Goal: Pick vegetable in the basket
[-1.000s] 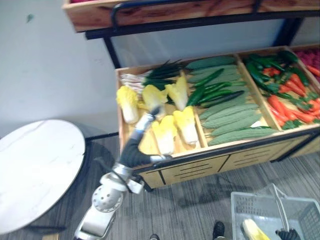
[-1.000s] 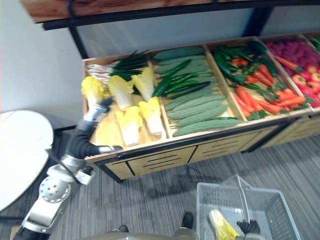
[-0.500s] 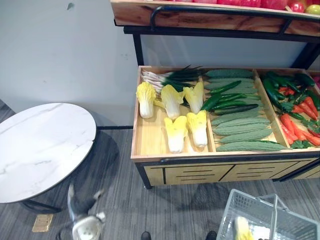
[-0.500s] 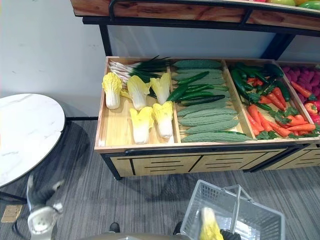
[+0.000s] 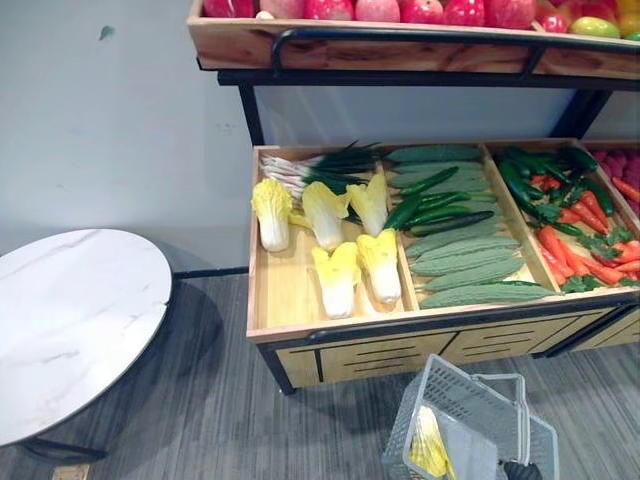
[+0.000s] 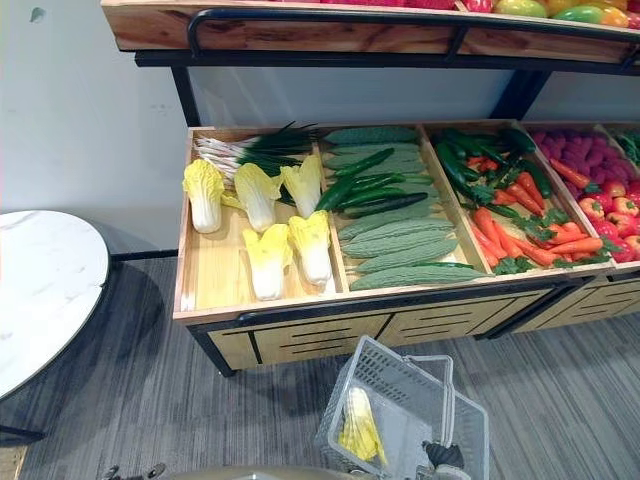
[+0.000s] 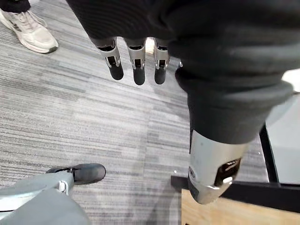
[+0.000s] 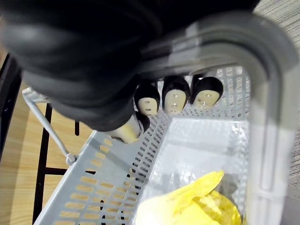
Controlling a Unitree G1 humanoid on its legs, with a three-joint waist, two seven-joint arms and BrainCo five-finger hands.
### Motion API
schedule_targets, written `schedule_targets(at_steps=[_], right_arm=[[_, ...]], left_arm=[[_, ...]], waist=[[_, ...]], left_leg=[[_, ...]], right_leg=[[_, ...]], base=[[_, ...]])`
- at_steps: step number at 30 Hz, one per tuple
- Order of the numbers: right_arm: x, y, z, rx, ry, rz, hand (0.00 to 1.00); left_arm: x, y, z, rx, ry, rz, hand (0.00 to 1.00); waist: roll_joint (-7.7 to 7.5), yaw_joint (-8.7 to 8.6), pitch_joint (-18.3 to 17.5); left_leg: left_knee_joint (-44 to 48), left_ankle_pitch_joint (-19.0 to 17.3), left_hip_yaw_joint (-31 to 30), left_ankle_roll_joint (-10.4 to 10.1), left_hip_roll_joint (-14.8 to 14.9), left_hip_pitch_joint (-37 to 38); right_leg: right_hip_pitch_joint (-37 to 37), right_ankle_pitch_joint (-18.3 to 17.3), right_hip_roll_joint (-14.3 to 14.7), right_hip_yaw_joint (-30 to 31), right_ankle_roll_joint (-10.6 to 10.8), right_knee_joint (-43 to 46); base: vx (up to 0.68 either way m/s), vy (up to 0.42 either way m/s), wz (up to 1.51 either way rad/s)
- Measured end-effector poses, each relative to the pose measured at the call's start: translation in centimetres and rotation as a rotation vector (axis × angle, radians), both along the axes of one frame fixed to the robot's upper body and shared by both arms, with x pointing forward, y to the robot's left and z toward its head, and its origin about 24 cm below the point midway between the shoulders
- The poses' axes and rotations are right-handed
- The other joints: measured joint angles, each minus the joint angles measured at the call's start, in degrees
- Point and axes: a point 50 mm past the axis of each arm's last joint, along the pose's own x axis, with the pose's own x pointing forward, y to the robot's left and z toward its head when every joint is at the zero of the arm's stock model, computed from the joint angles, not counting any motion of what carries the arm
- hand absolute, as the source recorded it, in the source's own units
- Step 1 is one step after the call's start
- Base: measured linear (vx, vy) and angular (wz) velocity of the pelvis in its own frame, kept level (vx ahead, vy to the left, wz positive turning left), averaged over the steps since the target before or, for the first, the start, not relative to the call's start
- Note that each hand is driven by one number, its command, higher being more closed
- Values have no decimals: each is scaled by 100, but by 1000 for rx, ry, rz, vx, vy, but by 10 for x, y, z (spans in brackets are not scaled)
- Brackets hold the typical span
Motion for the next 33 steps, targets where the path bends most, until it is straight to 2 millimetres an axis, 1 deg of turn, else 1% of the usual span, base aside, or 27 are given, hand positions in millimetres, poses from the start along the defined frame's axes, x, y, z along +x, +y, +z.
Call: schedule_targets(at_steps=[3,5,7,9,10,11,12,13,14,15,16,17,19,20,21,22,23,24,25,26,27,28,29,30,31,32,33], right_arm=[[0,3,-1,5,10,19,100],[-3,0,-1,0,17,12,100],[-10,-1,-2,3,24,-11,100],[-12,3,-2,10,4,-37,100],[-6,5,-1,10,-23,-26,100],[1,8,1,10,-44,2,100],[4,9,2,14,-58,2,100],[11,12,3,21,-84,7,100],[19,12,6,21,-110,4,100],[18,7,6,13,-107,-22,100],[16,4,6,15,-102,-27,100],[16,7,5,21,-94,-18,100],[17,12,3,33,-83,4,100],[21,14,2,44,-79,8,100],[24,15,2,49,-77,10,100],[27,17,2,55,-80,16,100],[28,15,3,52,-81,17,100],[28,13,3,49,-77,16,100],[26,10,3,44,-65,15,100],[23,10,2,44,-55,13,100],[21,9,2,40,-49,10,100],[15,7,1,34,-33,3,100],[7,6,-1,35,-11,-4,100],[3,6,-2,34,-3,-5,100],[-1,5,-3,31,9,2,100],[1,8,-3,32,8,29,100],[4,10,-3,33,6,46,100]], left_arm=[[-1,-10,-4,-29,19,-46,0],[8,-22,-6,-64,7,-113,0],[15,-28,-6,-75,-1,-170,0],[19,-29,-6,-74,-7,-201,0],[22,-27,-4,-65,-17,-213,0],[23,-24,-4,-61,-19,-212,0],[25,-24,-4,-61,-22,-211,0],[24,-25,-4,-63,-22,-218,0],[32,-23,-1,-53,-45,-227,0],[36,-23,0,-53,-57,-236,0],[34,-24,-1,-57,-53,-242,0],[28,-24,-2,-64,-41,-242,0],[23,-24,-2,-72,-31,-239,0],[24,-25,-3,-85,-34,-233,0],[25,-25,-3,-91,-37,-231,0],[30,-27,-2,-97,-55,-222,0],[36,-30,-2,-104,-74,-211,0],[39,-32,-2,-110,-84,-205,0],[42,-37,-3,-124,-99,-185,0],[44,-41,-3,-135,-108,-168,0],[46,-43,-3,-140,-113,-163,0],[48,-46,-3,-149,-121,-157,0],[48,-48,-4,-154,-118,-156,0],[47,-48,-4,-155,-117,-155,0],[47,-47,-4,-154,-121,-139,0],[45,-44,-4,-152,-126,-111,0],[45,-43,-4,-152,-133,-96,0]], waist=[[-19,5,64],[19,-32,274],[62,-48,318],[15,-44,336],[-7,-24,358],[-3,-27,394],[81,-20,431],[149,6,514],[144,-75,762],[166,-110,823],[190,-110,834],[193,-80,834],[166,-32,823],[142,6,809],[133,7,803],[110,8,798],[128,-4,797],[163,-8,804],[268,-3,788],[297,-19,806],[343,-45,797],[428,-144,777],[420,-192,775],[418,-191,760],[435,-167,741],[313,-142,775],[262,-133,790]], left_leg=[[301,-222,173,-6,52,89],[1639,-991,97,7,338,-339],[2308,-1362,118,33,472,-492],[2649,-1557,389,109,491,-628],[2745,-1681,742,165,538,-722],[2733,-1702,1161,257,595,-690],[2632,-1638,1416,377,664,-627],[2505,-1558,1838,485,729,-497],[2296,-1457,2191,551,708,-298],[2000,-1303,2550,575,693,-101],[1737,-1159,2866,574,683,100],[1374,-973,3344,559,628,358],[1222,-888,3916,507,616,503],[1244,-863,4351,469,617,545],[1273,-853,4545,453,626,552],[1372,-840,4958,432,669,565],[1482,-826,5270,408,722,610],[1535,-815,5438,389,747,665],[1608,-801,5695,366,813,736],[1735,-789,5912,350,890,775],[1806,-775,5942,346,947,787],[2114,-726,5914,374,1161,844],[2592,-680,5878,380,1426,905],[2792,-655,5881,368,1550,977],[3272,-473,5814,357,1810,1101],[3678,-288,5379,381,1959,1000],[3734,-414,4955,306,1909,870]], right_leg=[[68,-20,7,188,8,62],[-84,-451,-69,243,57,869],[-282,-679,-131,372,111,1407],[-554,-569,-160,728,176,1512],[-843,-223,-113,1073,194,1440],[-1007,488,10,1279,159,1037],[-990,1016,110,1347,148,623],[-981,1356,180,1278,-157,306],[-1060,625,51,504,-597,1346],[-1036,-250,-115,-266,-779,2368],[-898,-602,-188,-722,-853,2843],[-632,-895,-301,-1173,-816,3276],[-406,-1106,-464,-1402,-712,3656],[-263,-1205,-580,-1481,-615,3648],[-211,-1263,-609,-1516,-549,3513],[-233,-1427,-568,-1659,-425,3164],[-213,-1554,-427,-1843,-516,2760],[-210,-1568,-325,-1867,-527,2576],[-190,-1568,-109,-1831,-529,2178],[-173,-1575,90,-1644,-552,1845],[-168,-1556,175,-1569,-589,1731],[-75,-1520,320,-1481,-651,1531],[24,-1503,443,-1390,-677,1424],[50,-1502,494,-1320,-680,1402],[109,-1498,591,-1052,-766,1340],[135,-1473,618,-737,-843,1241],[118,-1465,600,-567,-881,1200]], base=[[-1,-2,-27],[-65,11,-9],[-75,105,-23],[-51,151,-77],[-204,247,-148],[-248,241,-166],[-240,206,-169],[-198,135,-149],[-248,176,-165],[-221,194,-152],[-155,162,-177],[-125,104,-181],[-78,19,-178],[-2,-43,-162],[5,-105,-193],[2,-231,-168],[-1,-263,-160],[-17,-298,-154],[-14,-232,-146],[-13,-223,-130],[3,-211,-89],[-1,-186,-59],[-12,-160,-56],[-37,-110,-77],[-53,-87,-104],[-50,-78,-115],[-51,-43,-107]])
